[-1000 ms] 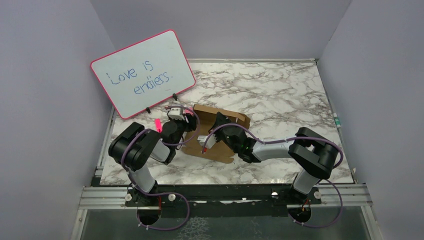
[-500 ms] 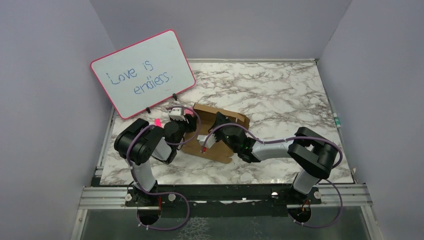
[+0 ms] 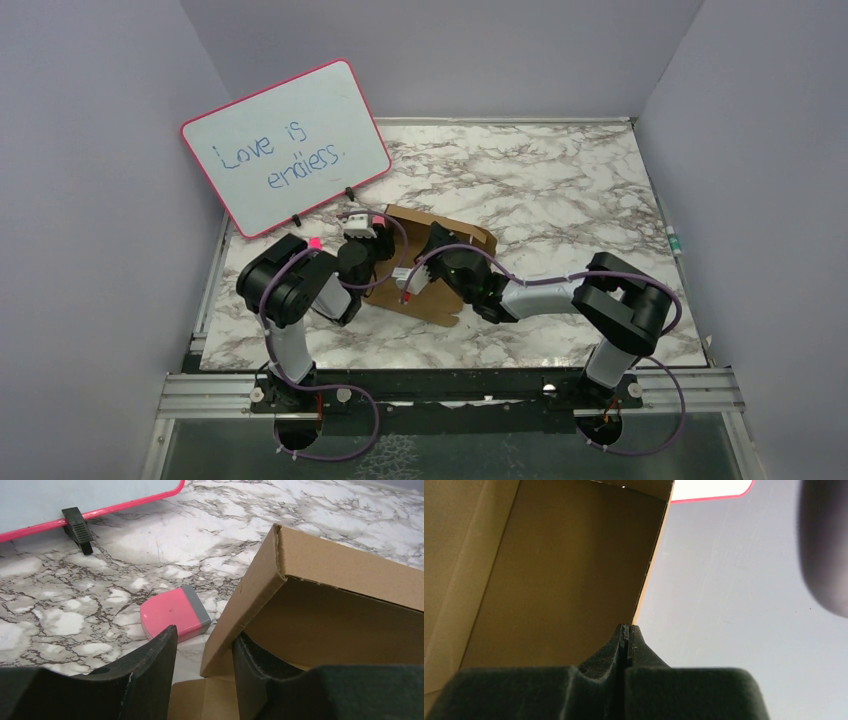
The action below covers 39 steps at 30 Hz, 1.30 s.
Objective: Fold the paper box
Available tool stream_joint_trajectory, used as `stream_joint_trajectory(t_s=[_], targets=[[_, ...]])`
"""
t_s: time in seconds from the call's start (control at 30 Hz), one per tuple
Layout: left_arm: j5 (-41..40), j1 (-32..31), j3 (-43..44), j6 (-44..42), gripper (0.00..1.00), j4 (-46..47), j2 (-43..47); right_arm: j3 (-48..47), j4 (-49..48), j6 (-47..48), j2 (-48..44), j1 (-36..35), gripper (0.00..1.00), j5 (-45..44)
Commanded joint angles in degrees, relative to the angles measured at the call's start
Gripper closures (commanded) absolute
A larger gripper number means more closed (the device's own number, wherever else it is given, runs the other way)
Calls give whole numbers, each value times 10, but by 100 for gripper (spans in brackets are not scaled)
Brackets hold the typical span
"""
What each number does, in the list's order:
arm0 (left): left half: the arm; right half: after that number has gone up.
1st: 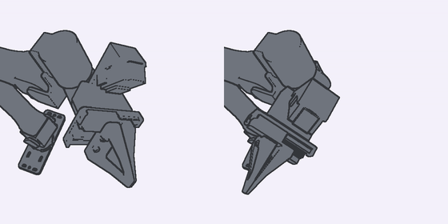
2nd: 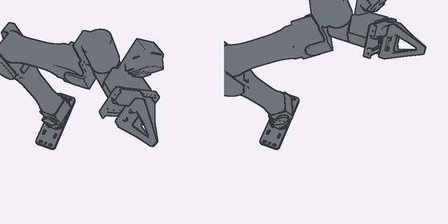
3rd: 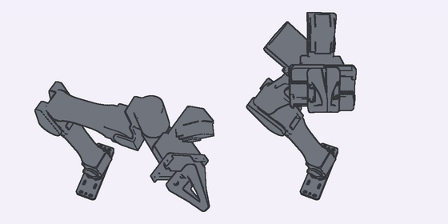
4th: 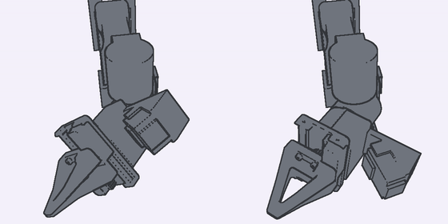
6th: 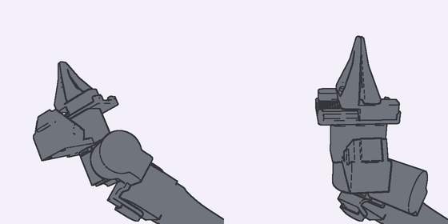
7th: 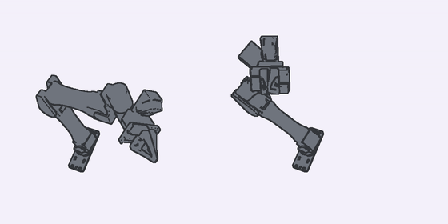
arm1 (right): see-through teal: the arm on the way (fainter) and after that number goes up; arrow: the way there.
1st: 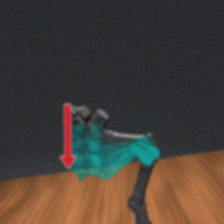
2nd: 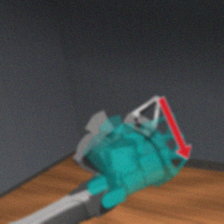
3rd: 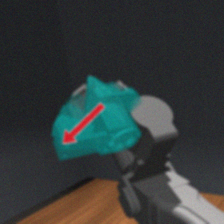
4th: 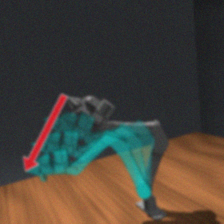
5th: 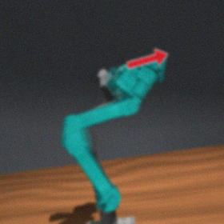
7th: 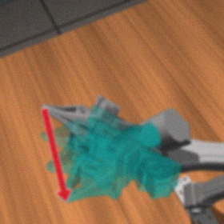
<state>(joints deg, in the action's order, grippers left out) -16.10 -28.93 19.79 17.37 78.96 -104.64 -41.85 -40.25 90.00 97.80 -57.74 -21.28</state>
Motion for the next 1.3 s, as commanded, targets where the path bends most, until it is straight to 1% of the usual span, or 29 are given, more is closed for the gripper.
stream_joint_trajectory(t_s=[0.0, 0.13, 0.4, 0.5, 0.63, 0.77, 0.97, 1.03, 1.17, 1.27], targets=[[-53, -4, 19, 1, 55, 34, -14, -8, 45, -11, 17, 0, 99, 27], [-51, -6, 31, -2, 56, 25, -21, -10, 50, -14, 16, 0, 99, 28], [-101, -14, 13, 10, 75, 13, -9, -5, 52, -15, 4, 0, 99, 23], [-124, -20, 1, 15, 80, 15, -6, -4, 56, -15, 0, 0, 99, 24], [-147, -27, -6, 26, 84, 15, 0, -4, 60, -16, 2, -1, 99, 26], [-187, -43, -13, 25, 89, 16, 10, -5, 60, -19, 3, -2, 99, 29], [-200, -50, -27, 40, 91, 26, 13, -7, 57, -28, 3, -2, 99, 33], [-192, -50, -30, 43, 90, 32, 12, -10, 55, -32, 2, -3, 97, 29], [-181, -50, -32, 45, 91, 31, 14, -13, 59, -62, -16, -3, 89, 27], [-176, -50, -36, 48, 89, 26, 20, -27, 100, -120, -41, -3, 79, 26]])
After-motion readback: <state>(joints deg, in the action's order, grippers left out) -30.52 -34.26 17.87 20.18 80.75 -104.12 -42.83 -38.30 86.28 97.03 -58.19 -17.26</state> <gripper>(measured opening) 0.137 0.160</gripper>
